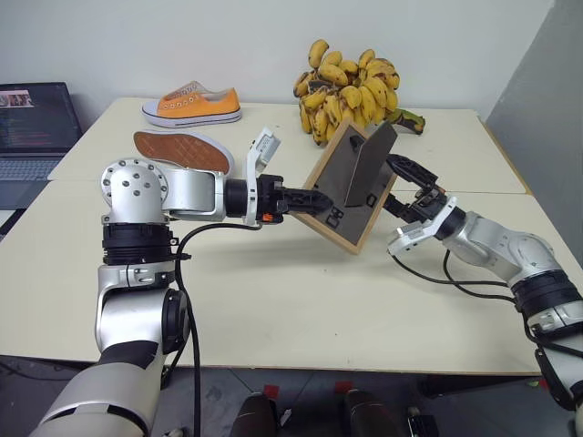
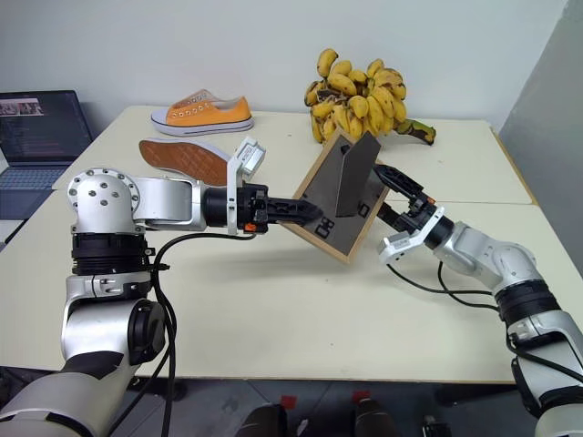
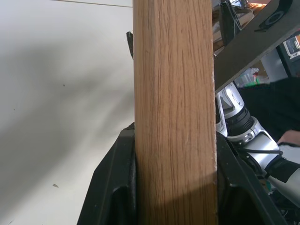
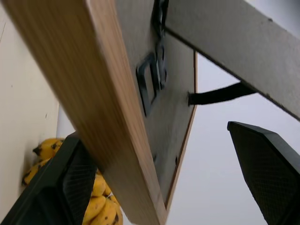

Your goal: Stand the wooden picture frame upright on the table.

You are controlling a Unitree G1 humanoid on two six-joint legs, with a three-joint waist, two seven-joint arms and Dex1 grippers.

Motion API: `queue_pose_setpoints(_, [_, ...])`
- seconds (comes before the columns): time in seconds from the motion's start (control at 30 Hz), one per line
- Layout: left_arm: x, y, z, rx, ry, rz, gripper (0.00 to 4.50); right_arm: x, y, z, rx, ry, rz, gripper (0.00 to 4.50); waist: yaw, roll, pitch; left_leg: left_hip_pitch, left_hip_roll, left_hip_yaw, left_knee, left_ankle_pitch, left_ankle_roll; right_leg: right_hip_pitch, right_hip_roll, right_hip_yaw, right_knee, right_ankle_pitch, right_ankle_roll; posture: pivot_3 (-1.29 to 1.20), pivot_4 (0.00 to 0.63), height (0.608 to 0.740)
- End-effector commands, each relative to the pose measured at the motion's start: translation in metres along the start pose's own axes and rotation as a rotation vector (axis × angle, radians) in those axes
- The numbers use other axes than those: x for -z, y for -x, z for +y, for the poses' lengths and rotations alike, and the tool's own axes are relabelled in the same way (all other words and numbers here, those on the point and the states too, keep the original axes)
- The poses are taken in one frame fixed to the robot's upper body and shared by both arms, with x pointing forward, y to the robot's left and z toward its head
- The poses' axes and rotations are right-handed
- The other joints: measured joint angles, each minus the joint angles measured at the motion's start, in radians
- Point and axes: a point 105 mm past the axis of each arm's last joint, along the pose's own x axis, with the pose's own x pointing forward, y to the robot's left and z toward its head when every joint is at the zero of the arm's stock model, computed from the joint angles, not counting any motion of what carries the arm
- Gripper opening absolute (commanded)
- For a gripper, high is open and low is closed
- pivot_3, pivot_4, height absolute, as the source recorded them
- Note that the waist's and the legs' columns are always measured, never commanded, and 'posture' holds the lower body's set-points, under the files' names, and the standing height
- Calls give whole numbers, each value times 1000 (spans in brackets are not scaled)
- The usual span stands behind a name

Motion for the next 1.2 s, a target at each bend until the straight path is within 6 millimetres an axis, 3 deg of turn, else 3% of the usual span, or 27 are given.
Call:
queue_pose_setpoints(0.03, [-11,6,-14,45,-37,-31,1284,1,-12,-17,83,30,-17,3998,0,0,0,0,0,0,0,0,0,0,0,0,0,0,0,0,150,740])
queue_pose_setpoints(0.33, [-11,7,-12,43,-22,-31,1284,0,-10,-20,103,31,-16,2053,0,0,0,0,0,0,0,0,0,0,0,0,1,0,0,0,150,740])
queue_pose_setpoints(0.43, [-11,6,-13,46,-23,-29,1284,-1,-8,-22,113,39,-22,1641,0,0,0,0,0,0,0,0,0,0,0,0,1,0,0,0,150,740])
queue_pose_setpoints(0.9, [-14,4,-13,34,-27,-39,1284,3,-6,-27,116,59,-5,1384,0,0,0,0,0,0,0,0,0,0,0,0,2,0,0,0,150,740])
queue_pose_setpoints(0.93, [-15,4,-13,37,-24,-44,1843,3,-6,-27,116,59,-4,1384,0,0,0,0,0,0,0,0,0,0,0,0,2,0,0,0,150,740])
queue_pose_setpoints(1.1, [-15,6,-15,21,-61,-44,2852,4,-7,-26,107,55,-5,1384,0,0,0,0,-1,0,0,0,0,0,0,0,2,0,0,0,150,740])
queue_pose_setpoints(1.2, [-17,10,-17,5,-119,-70,2977,4,-8,-27,107,47,-2,1384,-1,0,0,0,-1,0,0,0,0,0,0,0,2,0,0,0,150,740])
